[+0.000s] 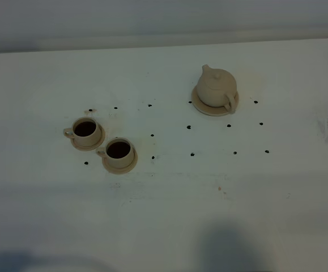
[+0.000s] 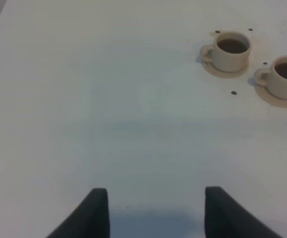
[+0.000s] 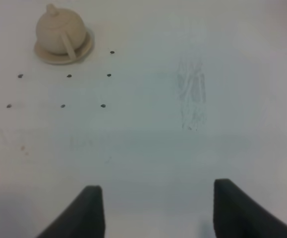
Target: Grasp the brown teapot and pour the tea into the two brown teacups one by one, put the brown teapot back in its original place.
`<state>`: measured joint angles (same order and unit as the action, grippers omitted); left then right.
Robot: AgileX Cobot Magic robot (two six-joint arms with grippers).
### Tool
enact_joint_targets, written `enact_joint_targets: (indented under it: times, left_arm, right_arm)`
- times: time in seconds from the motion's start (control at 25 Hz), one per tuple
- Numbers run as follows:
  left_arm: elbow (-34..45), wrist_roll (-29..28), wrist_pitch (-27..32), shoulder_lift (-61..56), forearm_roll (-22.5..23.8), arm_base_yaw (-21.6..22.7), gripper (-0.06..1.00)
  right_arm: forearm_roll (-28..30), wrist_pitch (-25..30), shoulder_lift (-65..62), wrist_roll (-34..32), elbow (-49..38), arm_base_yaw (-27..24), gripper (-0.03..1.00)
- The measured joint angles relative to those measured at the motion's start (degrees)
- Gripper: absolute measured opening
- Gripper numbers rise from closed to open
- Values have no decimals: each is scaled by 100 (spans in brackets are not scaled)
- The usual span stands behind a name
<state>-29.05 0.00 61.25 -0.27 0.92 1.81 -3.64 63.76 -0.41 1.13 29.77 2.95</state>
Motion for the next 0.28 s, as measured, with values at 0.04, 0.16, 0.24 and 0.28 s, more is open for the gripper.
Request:
enact_joint_targets:
  times: [0.04,0.16,0.24,0.28]
  left_arm:
    - [0,0,0,0,0,0,42]
    - [0,0,0,0,0,0,42]
    - [0,0,0,0,0,0,42]
    - [0,0,0,0,0,0,42]
  right_arm:
    - [0,0,0,0,0,0,47]
    - [0,0,0,0,0,0,47]
    - [0,0,0,0,0,0,47]
    - [0,0,0,0,0,0,47]
